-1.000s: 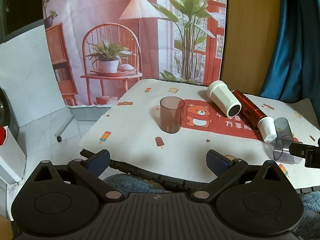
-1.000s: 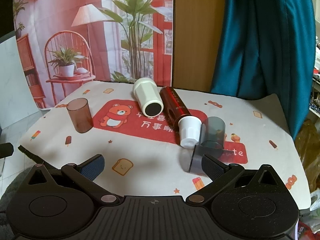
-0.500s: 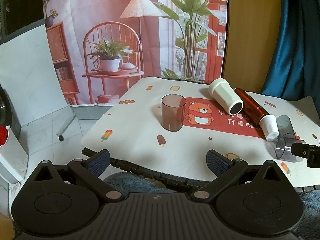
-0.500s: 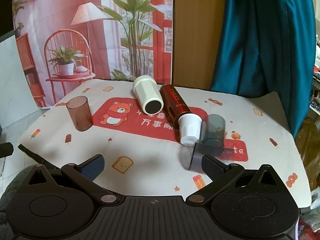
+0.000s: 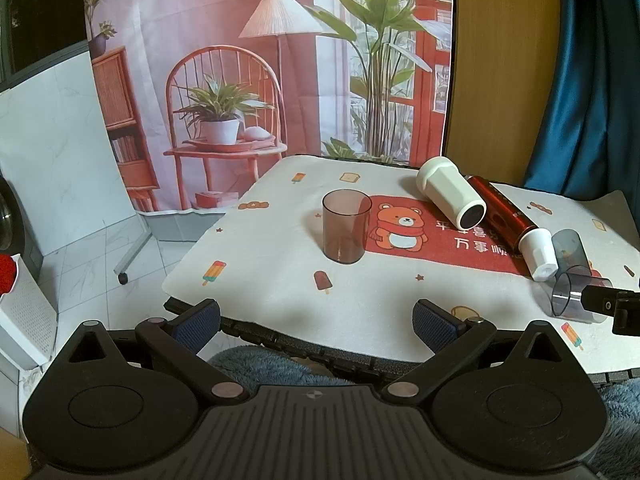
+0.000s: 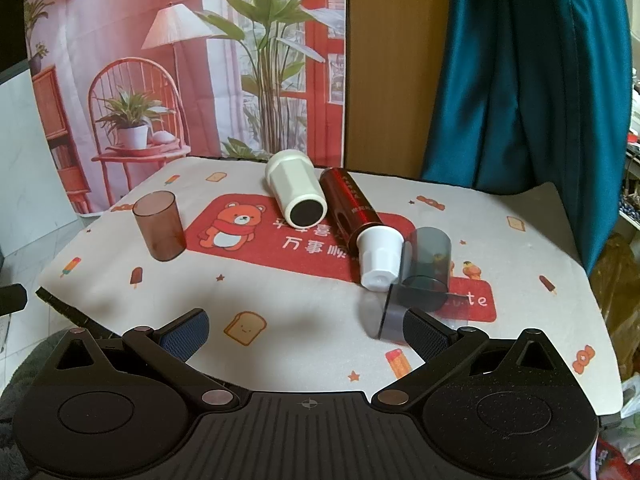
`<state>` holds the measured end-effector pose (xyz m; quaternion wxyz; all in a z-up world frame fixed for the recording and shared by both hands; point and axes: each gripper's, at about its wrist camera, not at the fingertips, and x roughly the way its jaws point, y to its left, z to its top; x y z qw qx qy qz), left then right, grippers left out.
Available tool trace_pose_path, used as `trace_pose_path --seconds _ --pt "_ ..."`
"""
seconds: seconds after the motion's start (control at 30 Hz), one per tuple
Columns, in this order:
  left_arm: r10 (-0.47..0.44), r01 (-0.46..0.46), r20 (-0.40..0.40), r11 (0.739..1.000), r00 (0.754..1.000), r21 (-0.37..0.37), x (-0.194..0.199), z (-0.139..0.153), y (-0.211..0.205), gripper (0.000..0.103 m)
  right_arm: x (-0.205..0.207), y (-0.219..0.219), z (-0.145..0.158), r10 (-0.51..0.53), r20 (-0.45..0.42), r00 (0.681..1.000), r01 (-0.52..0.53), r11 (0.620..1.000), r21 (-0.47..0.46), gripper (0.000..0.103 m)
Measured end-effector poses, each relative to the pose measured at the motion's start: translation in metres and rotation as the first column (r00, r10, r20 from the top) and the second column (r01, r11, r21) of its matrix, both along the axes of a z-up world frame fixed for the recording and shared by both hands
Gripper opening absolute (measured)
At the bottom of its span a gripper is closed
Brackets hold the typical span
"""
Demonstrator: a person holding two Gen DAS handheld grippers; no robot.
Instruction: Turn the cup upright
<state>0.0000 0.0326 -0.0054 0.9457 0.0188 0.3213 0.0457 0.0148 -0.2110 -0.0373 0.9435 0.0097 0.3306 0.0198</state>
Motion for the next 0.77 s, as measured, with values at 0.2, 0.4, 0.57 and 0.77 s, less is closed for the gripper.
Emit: trace_pose_path --seconds 0.2,0.4,0.57,0.77 --pt "0.0 0.0 0.0 1.0 1.0 -0.002 -0.0001 -0.0002 0.0006 0.103 0.0 0.0003 -0.0007 0.001 -0.001 1.0 -0.001 1.0 0.0 0.103" --pt "0.004 -0.004 -0.005 1.0 1.0 0.004 -0.0006 -0.0018 0.0008 0.103 -0.0006 0.0005 -0.002 0.002 -0.003 1.0 -0.002 1.0 0.0 0.103" --pt "-0.005 0.005 0.013 1.0 1.0 0.014 -0.0034 -0.0002 -0.0008 0.103 -0.0008 0.0002 -0.0039 0.005 -0.009 1.0 -0.005 1.0 -0.001 0.103" --pt "-0.012 0.011 0.026 1.0 1.0 0.018 -0.0057 0.0017 -0.0011 0.103 -0.0013 0.0009 -0.0042 0.007 -0.012 1.0 -0.007 1.0 -0.001 0.103"
